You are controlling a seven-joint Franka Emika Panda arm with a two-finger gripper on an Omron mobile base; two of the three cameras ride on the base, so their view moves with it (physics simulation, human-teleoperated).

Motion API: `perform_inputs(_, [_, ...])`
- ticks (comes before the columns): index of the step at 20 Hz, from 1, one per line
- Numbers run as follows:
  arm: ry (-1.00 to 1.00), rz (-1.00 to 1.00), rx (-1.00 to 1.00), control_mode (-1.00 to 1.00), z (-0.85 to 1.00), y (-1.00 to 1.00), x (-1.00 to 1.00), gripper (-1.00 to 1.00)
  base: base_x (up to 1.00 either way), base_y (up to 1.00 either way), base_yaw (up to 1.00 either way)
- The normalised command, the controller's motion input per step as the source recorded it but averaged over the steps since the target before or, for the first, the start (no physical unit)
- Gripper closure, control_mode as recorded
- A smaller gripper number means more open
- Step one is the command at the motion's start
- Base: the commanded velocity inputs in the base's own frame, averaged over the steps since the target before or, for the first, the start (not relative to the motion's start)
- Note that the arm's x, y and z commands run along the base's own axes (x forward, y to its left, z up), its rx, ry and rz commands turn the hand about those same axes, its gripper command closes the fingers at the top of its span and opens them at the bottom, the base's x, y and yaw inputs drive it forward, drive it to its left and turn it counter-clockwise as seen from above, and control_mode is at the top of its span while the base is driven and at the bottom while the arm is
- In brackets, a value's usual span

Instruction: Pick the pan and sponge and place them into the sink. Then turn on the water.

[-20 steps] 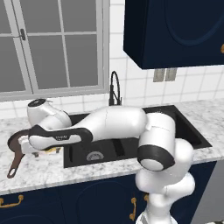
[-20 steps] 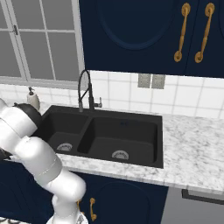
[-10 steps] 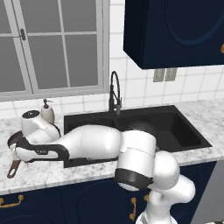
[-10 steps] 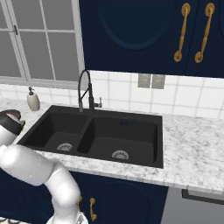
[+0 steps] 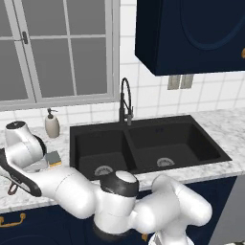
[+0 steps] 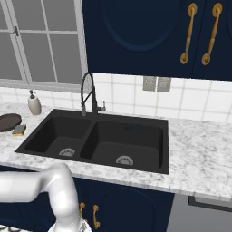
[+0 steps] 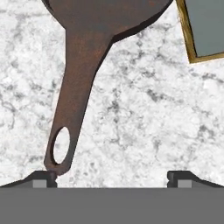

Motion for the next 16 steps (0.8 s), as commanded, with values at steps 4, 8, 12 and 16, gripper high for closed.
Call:
perform_inputs(4, [-0.02,0.0,0.0,-1.0,-0.14,0.3,0.2,-1.0,0.0,0.0,0.0])
perform_inputs(8, [-0.01,0.0,0.0,-1.0,-0.37,0.13,0.22,-1.0,0.0,0.0,0.0])
perform_inputs(12, [-0.01,0.0,0.0,-1.0,-0.32,0.21,0.2,-1.0,0.0,0.0,0.0])
perform_inputs(16, [-0.04,-0.01,0.0,-1.0,-0.3,0.24,0.16,-1.0,0.0,0.0,0.0])
